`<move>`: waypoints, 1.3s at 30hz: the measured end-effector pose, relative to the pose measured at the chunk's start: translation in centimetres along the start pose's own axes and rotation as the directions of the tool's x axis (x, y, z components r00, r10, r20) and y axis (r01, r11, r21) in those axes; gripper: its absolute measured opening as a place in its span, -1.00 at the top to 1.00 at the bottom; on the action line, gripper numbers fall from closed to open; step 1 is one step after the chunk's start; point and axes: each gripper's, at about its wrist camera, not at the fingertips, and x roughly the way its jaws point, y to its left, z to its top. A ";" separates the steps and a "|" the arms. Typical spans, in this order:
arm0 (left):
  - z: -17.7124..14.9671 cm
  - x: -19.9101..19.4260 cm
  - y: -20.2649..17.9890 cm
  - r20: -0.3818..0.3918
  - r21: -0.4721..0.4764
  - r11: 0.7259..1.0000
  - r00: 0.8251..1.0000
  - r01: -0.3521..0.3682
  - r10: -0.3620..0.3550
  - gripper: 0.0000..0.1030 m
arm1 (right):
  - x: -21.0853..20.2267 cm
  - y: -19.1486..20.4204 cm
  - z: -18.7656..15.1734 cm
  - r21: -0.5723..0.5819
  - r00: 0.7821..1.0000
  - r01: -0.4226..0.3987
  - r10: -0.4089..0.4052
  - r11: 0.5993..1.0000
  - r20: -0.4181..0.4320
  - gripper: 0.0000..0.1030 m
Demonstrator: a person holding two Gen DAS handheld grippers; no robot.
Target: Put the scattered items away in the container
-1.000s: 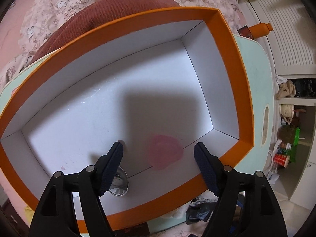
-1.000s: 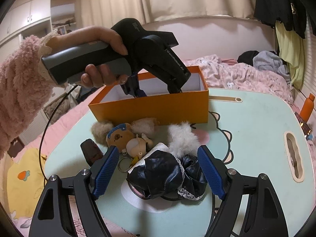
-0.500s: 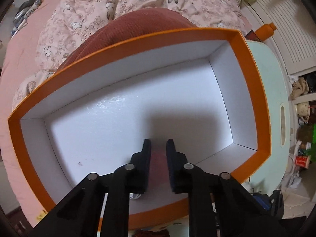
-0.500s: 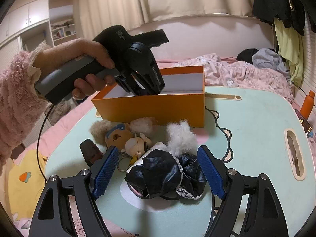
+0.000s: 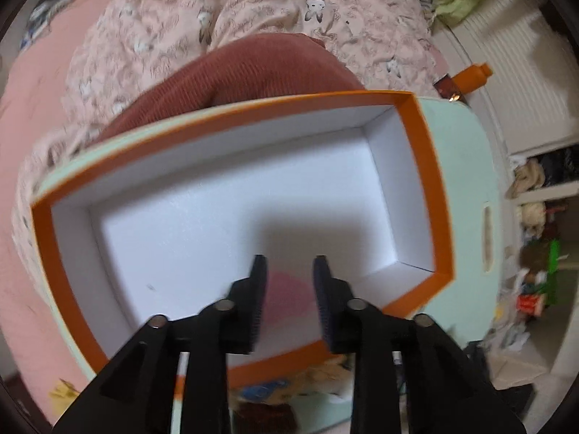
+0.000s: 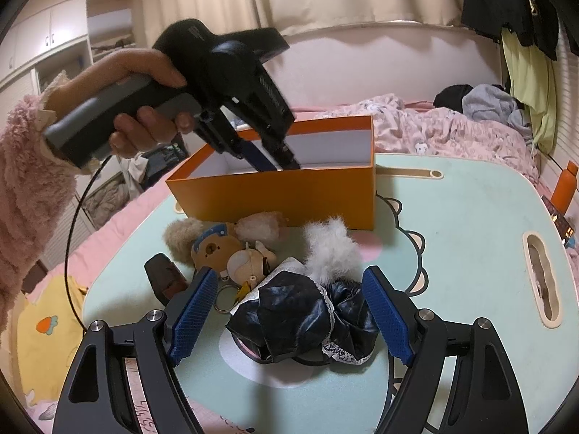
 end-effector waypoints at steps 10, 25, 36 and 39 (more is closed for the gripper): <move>0.1 3.4 -0.8 -0.187 0.035 0.999 0.982 -0.011 0.017 -0.26 | 0.1 0.0 -0.1 0.008 1.000 -0.001 0.001 1.000 -0.005 -0.62; 0.1 2.8 1.0 -0.070 0.091 0.989 0.990 -0.118 0.125 0.78 | 0.2 -0.2 0.0 0.017 1.000 -0.003 0.003 1.000 -0.011 -0.62; 0.2 -0.4 3.7 0.023 -0.017 1.000 1.000 0.017 -0.016 0.58 | 0.6 -0.6 0.6 0.013 0.999 -0.019 0.020 1.000 -0.033 -0.62; -1.0 -2.0 3.9 0.060 -0.013 0.999 0.997 0.039 -0.038 0.55 | -0.3 -0.6 2.7 -0.019 0.998 -0.054 0.054 0.998 -0.025 -0.62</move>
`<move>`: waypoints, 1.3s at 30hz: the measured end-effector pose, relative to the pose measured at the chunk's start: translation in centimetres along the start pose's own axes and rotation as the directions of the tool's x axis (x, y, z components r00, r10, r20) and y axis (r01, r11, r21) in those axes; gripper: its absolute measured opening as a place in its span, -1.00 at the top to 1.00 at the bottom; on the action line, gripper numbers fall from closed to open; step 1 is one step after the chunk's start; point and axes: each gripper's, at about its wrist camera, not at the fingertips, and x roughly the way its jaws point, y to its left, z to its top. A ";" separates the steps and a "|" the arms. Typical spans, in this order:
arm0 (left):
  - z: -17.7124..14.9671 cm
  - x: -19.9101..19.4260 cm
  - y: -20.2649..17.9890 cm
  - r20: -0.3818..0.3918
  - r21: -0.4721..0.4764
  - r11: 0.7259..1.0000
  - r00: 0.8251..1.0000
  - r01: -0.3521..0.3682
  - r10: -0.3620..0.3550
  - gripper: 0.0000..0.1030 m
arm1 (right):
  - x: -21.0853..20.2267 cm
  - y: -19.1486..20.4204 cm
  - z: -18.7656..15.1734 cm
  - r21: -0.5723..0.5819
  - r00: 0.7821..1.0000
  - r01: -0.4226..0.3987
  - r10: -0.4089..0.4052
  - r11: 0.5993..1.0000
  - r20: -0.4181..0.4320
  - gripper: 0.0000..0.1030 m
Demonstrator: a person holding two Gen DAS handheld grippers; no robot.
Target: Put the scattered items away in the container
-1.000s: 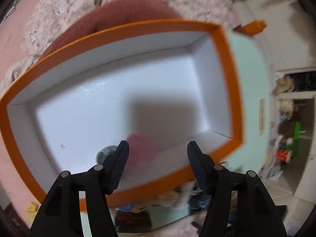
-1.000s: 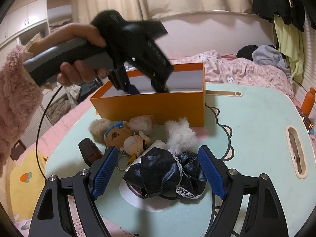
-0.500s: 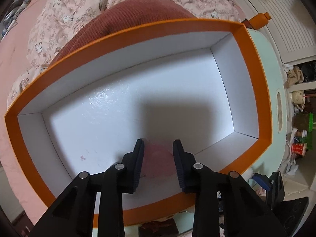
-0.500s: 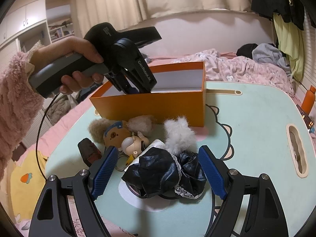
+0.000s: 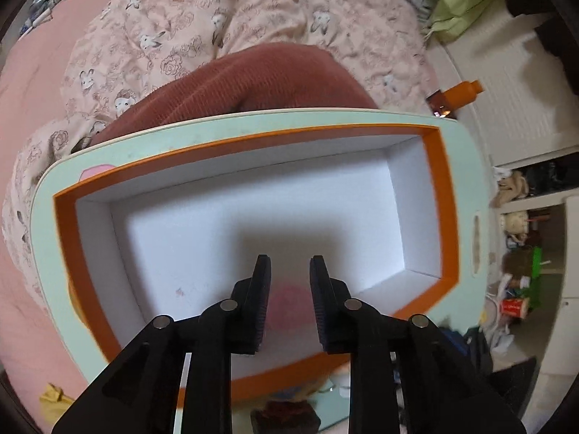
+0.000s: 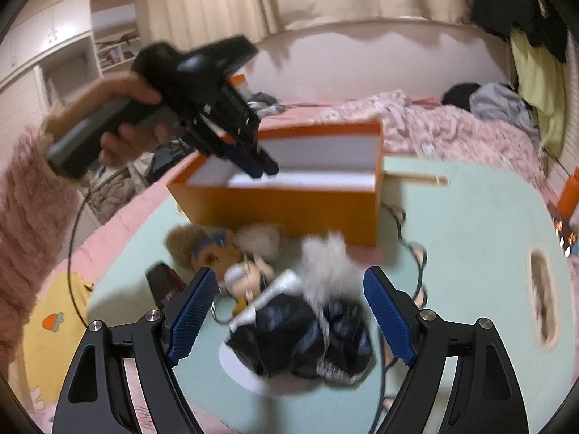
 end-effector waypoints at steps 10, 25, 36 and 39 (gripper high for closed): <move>-8.9 -7.1 2.4 0.484 -0.037 0.989 0.869 0.143 -0.107 -0.12 | 7.4 -3.3 13.4 0.137 0.889 -0.213 0.250 0.967 -0.383 0.04; -22.5 -9.5 8.7 0.735 -0.174 0.965 0.678 0.194 -0.004 -0.30 | 16.3 -3.9 13.5 0.226 0.618 -0.051 0.209 0.973 -0.758 0.00; -22.9 -9.2 8.0 0.737 -0.114 0.969 0.673 0.219 -0.066 -0.30 | 15.4 1.0 10.8 -0.020 0.627 -0.062 0.024 0.998 -0.778 0.53; -22.5 -8.5 8.1 0.719 -0.121 0.969 0.692 0.214 -0.063 -0.30 | 15.2 0.7 11.2 -0.029 0.662 -0.077 0.029 0.997 -0.749 0.66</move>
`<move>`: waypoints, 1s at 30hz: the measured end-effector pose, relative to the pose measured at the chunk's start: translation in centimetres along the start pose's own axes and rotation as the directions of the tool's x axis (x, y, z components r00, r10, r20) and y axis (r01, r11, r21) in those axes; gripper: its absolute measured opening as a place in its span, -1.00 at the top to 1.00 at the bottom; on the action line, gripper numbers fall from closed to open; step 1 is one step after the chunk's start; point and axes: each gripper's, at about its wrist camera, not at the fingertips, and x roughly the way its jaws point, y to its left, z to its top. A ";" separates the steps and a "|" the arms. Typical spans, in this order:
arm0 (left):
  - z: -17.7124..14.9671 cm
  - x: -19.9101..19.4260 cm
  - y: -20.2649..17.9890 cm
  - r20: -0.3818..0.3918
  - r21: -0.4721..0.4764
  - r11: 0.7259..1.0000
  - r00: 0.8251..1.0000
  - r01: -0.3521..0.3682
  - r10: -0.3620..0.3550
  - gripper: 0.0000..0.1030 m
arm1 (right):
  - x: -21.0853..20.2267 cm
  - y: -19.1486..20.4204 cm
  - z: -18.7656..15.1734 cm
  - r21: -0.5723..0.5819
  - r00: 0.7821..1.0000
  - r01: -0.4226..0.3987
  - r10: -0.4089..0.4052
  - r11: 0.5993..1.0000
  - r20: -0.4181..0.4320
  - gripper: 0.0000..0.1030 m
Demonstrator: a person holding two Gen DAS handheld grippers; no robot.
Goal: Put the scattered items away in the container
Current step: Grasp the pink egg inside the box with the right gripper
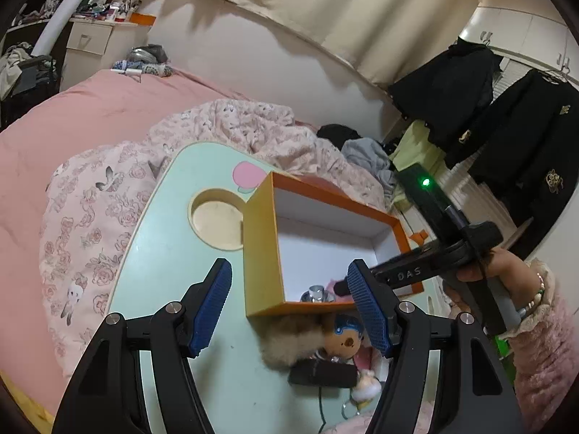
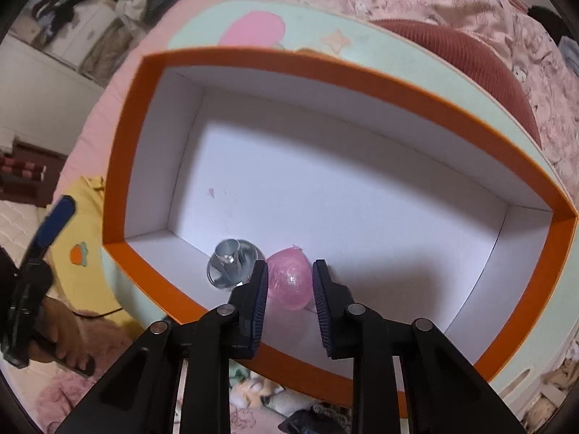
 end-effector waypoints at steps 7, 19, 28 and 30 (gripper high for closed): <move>-0.4 1.6 0.3 -0.042 -0.021 1.000 0.999 -0.021 0.020 -0.30 | -1.4 -3.0 0.1 0.063 0.991 -0.130 0.127 0.990 0.042 0.94; -1.5 2.4 0.3 -0.072 -0.007 1.000 0.997 -0.001 0.000 -0.30 | 1.6 -1.0 -1.0 0.061 0.992 -0.032 0.039 0.998 -0.116 0.06; -1.1 2.1 -0.3 -0.077 0.023 1.000 0.997 -0.001 0.002 -0.30 | -0.7 -1.1 -0.3 -0.039 0.992 0.122 -0.123 0.992 -0.026 0.48; 0.0 2.3 -1.2 -0.096 0.072 0.997 0.995 -0.003 0.010 -0.30 | -2.0 -2.1 0.1 -0.018 0.995 0.099 -0.099 0.995 0.015 0.58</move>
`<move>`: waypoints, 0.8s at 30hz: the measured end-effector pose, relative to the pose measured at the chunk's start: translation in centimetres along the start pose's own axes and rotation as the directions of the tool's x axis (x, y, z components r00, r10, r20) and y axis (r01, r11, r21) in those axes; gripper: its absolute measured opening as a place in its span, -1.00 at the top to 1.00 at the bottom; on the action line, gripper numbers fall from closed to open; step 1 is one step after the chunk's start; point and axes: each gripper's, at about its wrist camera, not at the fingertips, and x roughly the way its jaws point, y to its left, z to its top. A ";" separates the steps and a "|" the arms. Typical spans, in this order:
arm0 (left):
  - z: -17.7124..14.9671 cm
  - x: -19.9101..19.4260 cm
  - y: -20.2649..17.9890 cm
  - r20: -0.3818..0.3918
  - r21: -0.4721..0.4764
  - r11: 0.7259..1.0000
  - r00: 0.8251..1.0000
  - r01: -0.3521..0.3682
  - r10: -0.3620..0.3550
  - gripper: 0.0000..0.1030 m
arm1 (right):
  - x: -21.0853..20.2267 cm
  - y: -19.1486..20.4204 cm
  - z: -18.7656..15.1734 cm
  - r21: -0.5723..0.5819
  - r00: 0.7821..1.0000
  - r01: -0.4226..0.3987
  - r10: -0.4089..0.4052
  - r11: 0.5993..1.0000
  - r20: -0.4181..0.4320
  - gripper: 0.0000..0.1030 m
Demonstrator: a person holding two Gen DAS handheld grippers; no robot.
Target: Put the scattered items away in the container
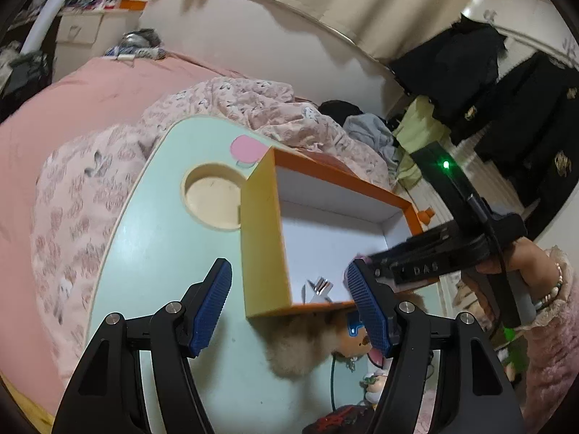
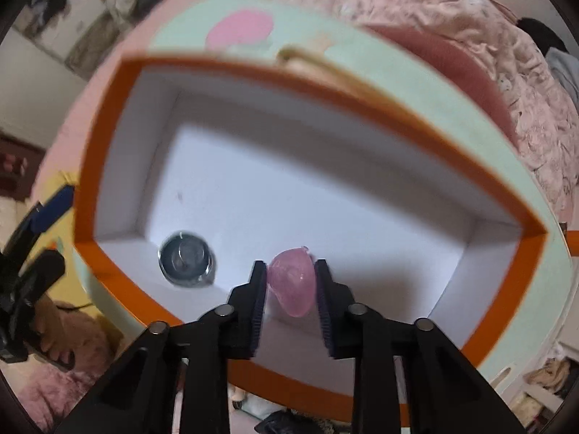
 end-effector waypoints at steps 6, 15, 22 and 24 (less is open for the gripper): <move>4.2 1.7 -4.0 -0.182 0.178 0.982 0.983 0.069 -0.036 -0.30 | -5.4 -2.4 -1.1 0.029 0.970 -0.157 0.149 0.987 0.190 0.62; 2.8 2.6 -2.9 -0.208 0.054 0.995 0.976 0.082 -0.069 -0.30 | -5.7 -2.8 -11.6 0.030 0.823 -0.471 0.427 0.882 0.375 0.62; 2.2 3.1 -4.4 -0.227 0.090 0.993 0.972 0.081 -0.059 -0.30 | 0.1 -0.7 -12.6 0.036 0.835 -0.493 0.461 0.869 0.300 0.62; 2.6 2.8 -4.5 -0.221 0.074 0.993 0.973 0.091 -0.073 -0.30 | 0.5 0.1 -12.1 0.020 0.845 -0.467 0.439 0.884 0.306 0.58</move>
